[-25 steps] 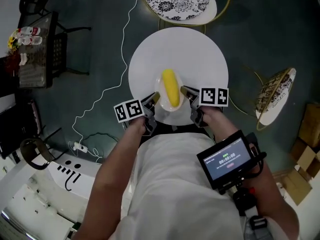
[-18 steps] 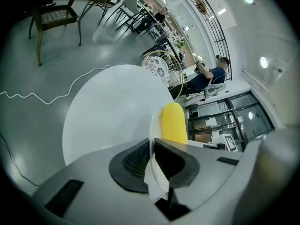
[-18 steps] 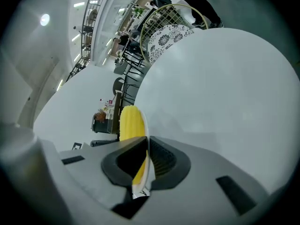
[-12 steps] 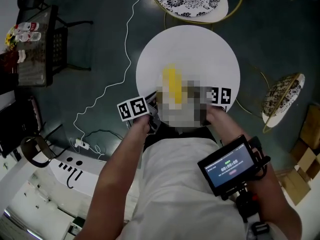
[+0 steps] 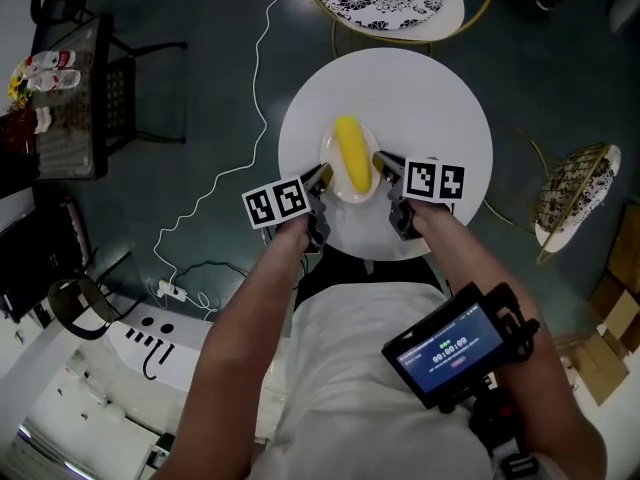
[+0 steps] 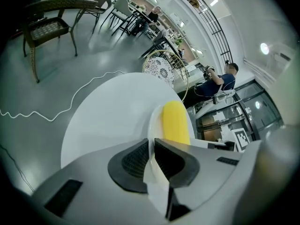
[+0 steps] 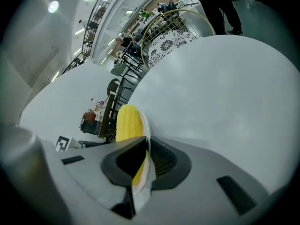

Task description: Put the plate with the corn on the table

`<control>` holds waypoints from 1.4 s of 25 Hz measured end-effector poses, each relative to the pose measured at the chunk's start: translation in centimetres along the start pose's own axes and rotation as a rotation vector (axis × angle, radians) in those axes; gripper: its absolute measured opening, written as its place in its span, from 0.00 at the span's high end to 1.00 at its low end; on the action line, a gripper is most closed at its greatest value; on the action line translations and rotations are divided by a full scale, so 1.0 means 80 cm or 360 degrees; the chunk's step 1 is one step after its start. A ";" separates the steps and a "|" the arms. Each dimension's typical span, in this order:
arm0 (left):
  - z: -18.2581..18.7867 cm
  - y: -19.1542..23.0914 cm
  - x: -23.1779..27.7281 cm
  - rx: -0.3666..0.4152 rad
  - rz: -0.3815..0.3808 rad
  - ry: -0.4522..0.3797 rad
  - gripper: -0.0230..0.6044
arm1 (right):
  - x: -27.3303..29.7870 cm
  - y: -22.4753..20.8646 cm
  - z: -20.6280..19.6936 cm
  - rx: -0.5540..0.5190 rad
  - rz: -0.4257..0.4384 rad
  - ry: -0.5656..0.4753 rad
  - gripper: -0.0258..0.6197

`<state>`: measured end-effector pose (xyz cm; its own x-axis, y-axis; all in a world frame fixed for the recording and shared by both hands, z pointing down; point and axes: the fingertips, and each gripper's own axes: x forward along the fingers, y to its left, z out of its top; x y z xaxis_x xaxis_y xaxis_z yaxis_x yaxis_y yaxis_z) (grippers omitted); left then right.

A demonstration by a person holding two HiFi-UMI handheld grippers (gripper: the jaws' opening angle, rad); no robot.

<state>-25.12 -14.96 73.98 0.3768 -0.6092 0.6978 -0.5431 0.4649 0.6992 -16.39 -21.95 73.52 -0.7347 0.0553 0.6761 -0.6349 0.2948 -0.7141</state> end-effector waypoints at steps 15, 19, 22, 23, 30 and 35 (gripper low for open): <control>0.026 0.011 0.014 0.0152 0.0060 0.0039 0.91 | 0.026 -0.004 0.013 -0.0094 -0.0015 -0.0080 0.91; 0.025 0.012 0.017 0.0124 0.0026 0.0048 0.91 | 0.028 -0.004 0.012 -0.0138 0.0027 -0.0075 0.91; 0.025 0.011 0.019 0.0132 0.0021 0.0054 0.91 | 0.029 -0.004 0.012 -0.0123 0.0020 -0.0082 0.91; 0.025 0.010 0.019 0.0137 0.0021 0.0057 0.91 | 0.029 -0.004 0.012 -0.0120 0.0006 -0.0088 0.91; 0.026 0.008 0.017 0.0187 -0.0013 0.0082 0.91 | 0.026 -0.007 0.013 -0.0163 -0.0096 -0.0152 0.91; 0.029 0.010 0.014 0.0245 -0.0013 0.0093 0.87 | 0.023 -0.008 0.016 -0.0200 -0.0185 -0.0198 0.87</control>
<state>-26.89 -16.73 74.94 0.4224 -0.5719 0.7032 -0.6468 0.3533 0.6759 -17.65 -23.29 75.02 -0.6868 -0.1019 0.7196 -0.6882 0.4094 -0.5989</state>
